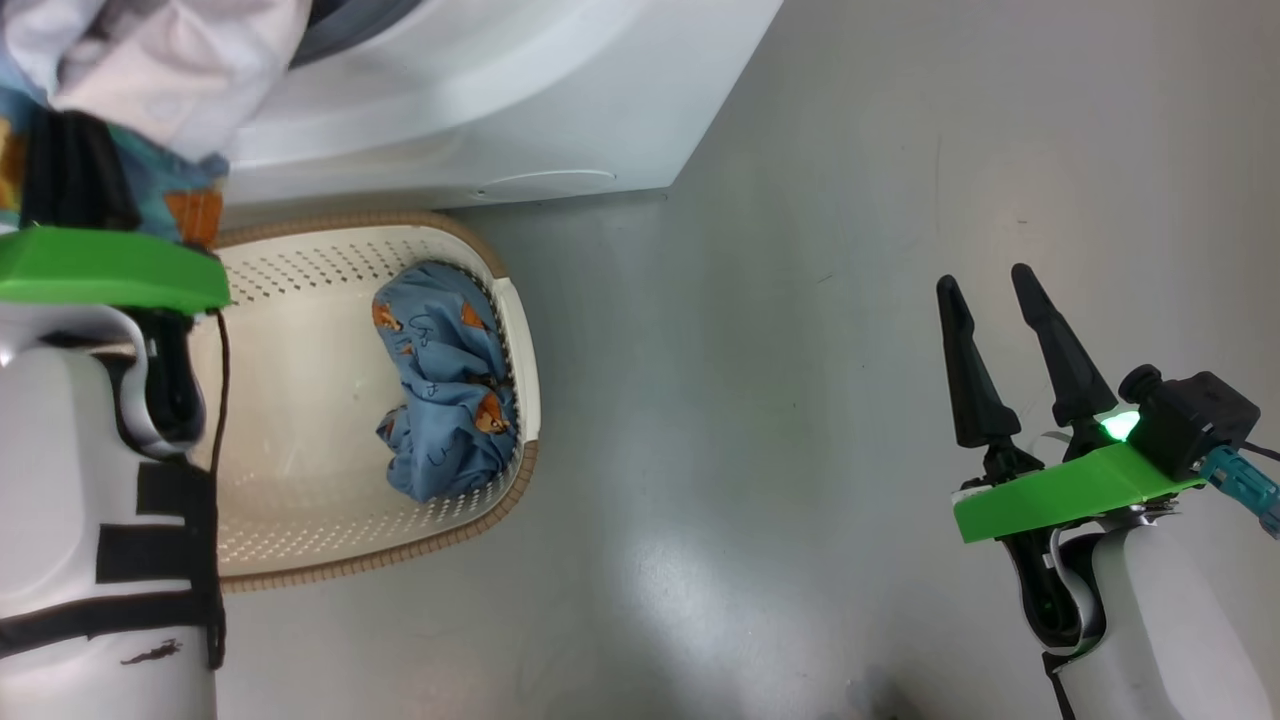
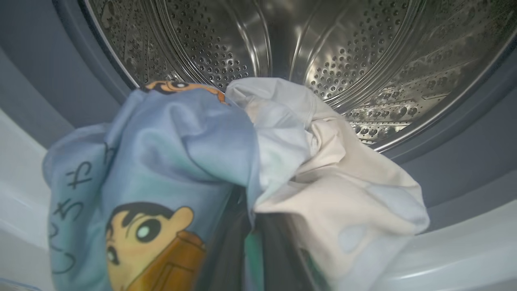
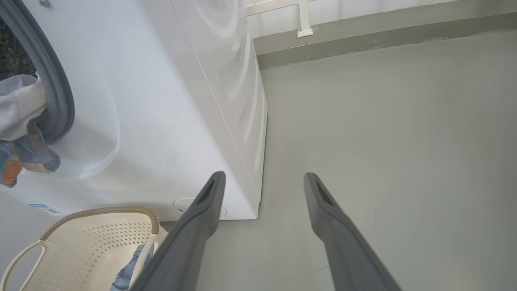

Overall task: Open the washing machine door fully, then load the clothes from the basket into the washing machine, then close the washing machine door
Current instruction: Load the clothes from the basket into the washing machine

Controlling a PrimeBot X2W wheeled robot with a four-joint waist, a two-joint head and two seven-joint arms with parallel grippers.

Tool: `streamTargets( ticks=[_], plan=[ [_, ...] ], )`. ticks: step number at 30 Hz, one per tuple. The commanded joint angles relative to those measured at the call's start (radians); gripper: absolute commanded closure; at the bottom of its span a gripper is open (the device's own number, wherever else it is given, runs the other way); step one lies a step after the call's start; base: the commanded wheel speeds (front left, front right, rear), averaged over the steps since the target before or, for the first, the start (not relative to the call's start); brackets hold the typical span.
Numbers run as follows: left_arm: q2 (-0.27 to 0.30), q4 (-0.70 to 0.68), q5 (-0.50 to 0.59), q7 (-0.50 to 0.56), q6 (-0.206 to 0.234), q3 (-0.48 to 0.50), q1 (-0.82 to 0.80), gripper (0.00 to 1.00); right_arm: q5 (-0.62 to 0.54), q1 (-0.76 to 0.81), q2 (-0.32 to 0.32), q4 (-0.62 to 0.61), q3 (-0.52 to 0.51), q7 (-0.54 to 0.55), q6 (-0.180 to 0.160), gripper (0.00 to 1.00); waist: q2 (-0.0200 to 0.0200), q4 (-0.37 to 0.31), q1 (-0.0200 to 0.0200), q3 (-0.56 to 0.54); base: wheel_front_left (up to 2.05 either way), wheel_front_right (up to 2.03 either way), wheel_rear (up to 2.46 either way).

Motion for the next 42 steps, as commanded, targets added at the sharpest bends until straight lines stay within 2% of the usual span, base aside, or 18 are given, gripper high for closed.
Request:
streamTargets(
  ticks=[1, 7, 16, 23, 31, 32, 34, 35, 36, 37, 38, 42],
  plan=[
    [0.033, -0.041, 0.003, -0.006, -0.003, 0.007, 0.014, 1.0, 0.001, 0.007, 0.004, -0.021, 0.019, -0.005, 0.002, 0.0, 0.0, -0.002, 0.0, -0.001, 0.0, 0.0, 0.0],
    [0.055, -0.033, 0.008, -0.006, -0.003, -0.035, -0.033, 1.0, 0.004, 0.008, 0.011, -0.019, 0.018, -0.005, 0.002, 0.0, 0.0, -0.007, 0.0, -0.005, 0.0, 0.0, 0.0],
    [0.144, 0.161, 0.004, -0.006, -0.003, -0.142, -0.2, 1.0, 0.01, 0.018, 0.029, -0.011, 0.035, -0.005, 0.002, 0.0, 0.0, -0.037, 0.0, -0.021, 0.0, 0.0, 0.0],
    [0.19, 0.335, -0.023, -0.006, -0.003, -0.194, -0.387, 1.0, 0.019, 0.017, 0.04, -0.005, 0.057, -0.005, 0.002, 0.0, 0.0, -0.068, 0.0, -0.02, 0.0, 0.0, 0.0],
    [0.253, 0.406, -0.004, -0.006, -0.003, -0.222, -0.504, 1.0, 0.027, 0.012, 0.046, -0.003, 0.077, -0.005, 0.002, 0.0, 0.0, -0.117, 0.0, -0.014, 0.0, 0.0, 0.0],
    [0.254, 0.419, -0.01, -0.006, -0.003, -0.215, -0.506, 0.97, 0.028, 0.013, 0.046, -0.004, 0.078, -0.005, 0.002, 0.0, 0.0, -0.121, 0.0, -0.014, 0.0, 0.0, 0.0],
    [0.255, 0.444, -0.016, -0.006, -0.003, -0.203, -0.508, 0.71, 0.029, 0.013, 0.047, -0.003, 0.08, -0.005, 0.002, 0.0, 0.0, -0.128, 0.0, -0.012, 0.0, 0.0, 0.0],
    [0.254, 0.456, -0.019, -0.006, -0.003, -0.199, -0.508, 0.52, 0.029, 0.013, 0.047, -0.003, 0.08, -0.005, 0.002, 0.0, 0.0, -0.13, 0.0, -0.012, 0.0, 0.0, 0.0],
    [0.253, 0.463, -0.018, -0.006, -0.003, -0.199, -0.508, 0.24, 0.029, 0.013, 0.048, -0.002, 0.08, -0.005, 0.002, 0.0, 0.0, -0.132, 0.0, -0.011, 0.0, 0.0, 0.0],
    [0.253, 0.47, -0.016, -0.006, -0.003, -0.2, -0.508, 0.04, 0.029, 0.013, 0.048, -0.002, 0.08, -0.005, 0.002, 0.0, 0.0, -0.133, 0.0, -0.01, 0.0, 0.0, 0.0],
    [0.252, 0.474, -0.015, -0.006, -0.003, -0.198, -0.509, 0.0, 0.03, 0.013, 0.048, -0.002, 0.08, -0.005, 0.002, 0.0, 0.0, -0.134, 0.0, -0.009, 0.0, 0.0, 0.0],
    [0.25, 0.493, -0.01, -0.006, -0.003, -0.199, -0.514, 0.0, 0.03, 0.012, 0.049, 0.0, 0.078, -0.005, 0.002, 0.0, 0.0, -0.132, 0.0, -0.009, 0.0, 0.0, 0.0]
  ],
)
